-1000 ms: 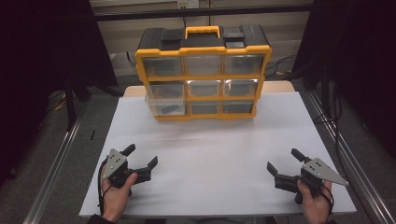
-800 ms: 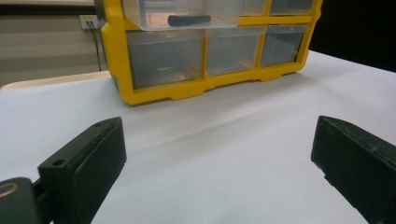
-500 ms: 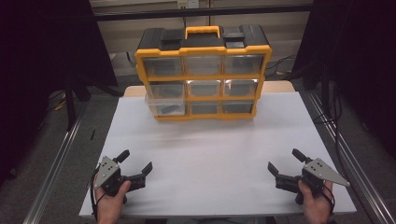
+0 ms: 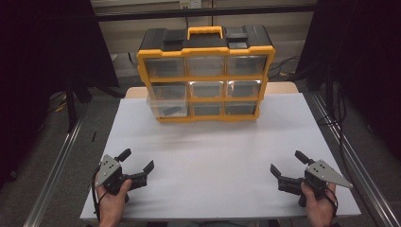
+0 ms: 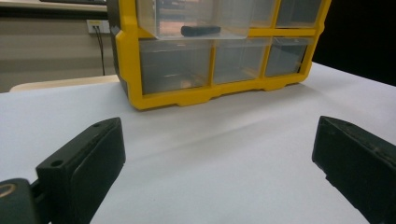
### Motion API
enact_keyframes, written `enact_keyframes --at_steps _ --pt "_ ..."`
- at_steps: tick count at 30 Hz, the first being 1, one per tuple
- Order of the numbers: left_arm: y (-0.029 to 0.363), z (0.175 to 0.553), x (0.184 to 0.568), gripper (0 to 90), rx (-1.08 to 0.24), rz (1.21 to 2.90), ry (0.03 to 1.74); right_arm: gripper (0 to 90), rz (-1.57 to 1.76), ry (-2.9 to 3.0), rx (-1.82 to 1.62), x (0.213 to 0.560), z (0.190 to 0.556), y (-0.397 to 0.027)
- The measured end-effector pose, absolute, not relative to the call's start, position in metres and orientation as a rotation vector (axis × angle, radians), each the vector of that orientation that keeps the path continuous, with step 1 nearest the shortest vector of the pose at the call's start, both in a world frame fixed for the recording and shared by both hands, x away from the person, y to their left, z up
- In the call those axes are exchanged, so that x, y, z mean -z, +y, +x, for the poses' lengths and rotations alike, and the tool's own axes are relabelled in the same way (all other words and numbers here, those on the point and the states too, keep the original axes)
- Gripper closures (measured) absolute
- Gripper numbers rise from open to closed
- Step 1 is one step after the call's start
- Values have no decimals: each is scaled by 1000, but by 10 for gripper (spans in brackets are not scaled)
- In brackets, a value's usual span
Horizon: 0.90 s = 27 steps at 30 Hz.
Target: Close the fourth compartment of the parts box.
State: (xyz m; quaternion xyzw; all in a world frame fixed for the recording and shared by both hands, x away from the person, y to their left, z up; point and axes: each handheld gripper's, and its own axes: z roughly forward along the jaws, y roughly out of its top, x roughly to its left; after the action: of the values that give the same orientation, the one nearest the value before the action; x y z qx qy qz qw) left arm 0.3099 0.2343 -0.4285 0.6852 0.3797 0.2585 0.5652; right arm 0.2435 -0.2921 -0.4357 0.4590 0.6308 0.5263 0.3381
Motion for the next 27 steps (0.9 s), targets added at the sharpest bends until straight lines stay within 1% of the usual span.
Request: enact_keyframes --at_steps 4,9,14,18,22,27 --pt "231 313 428 30 -615 1643 878 5 1194 1647 -1373 436 242 -291" --pt "225 317 426 37 -622 1648 875 5 1190 1650 -1375 435 242 -292" --pt "221 321 419 54 -639 1660 838 5 1182 1653 -1376 435 241 -293" --pt "212 327 413 55 -675 1665 831 5 1183 1656 -1378 436 242 -292" --pt "205 329 412 65 -684 1689 797 5 1182 1655 -1377 436 243 -292" --pt "205 337 413 57 -583 1656 800 5 1185 1656 -1377 436 242 -292"
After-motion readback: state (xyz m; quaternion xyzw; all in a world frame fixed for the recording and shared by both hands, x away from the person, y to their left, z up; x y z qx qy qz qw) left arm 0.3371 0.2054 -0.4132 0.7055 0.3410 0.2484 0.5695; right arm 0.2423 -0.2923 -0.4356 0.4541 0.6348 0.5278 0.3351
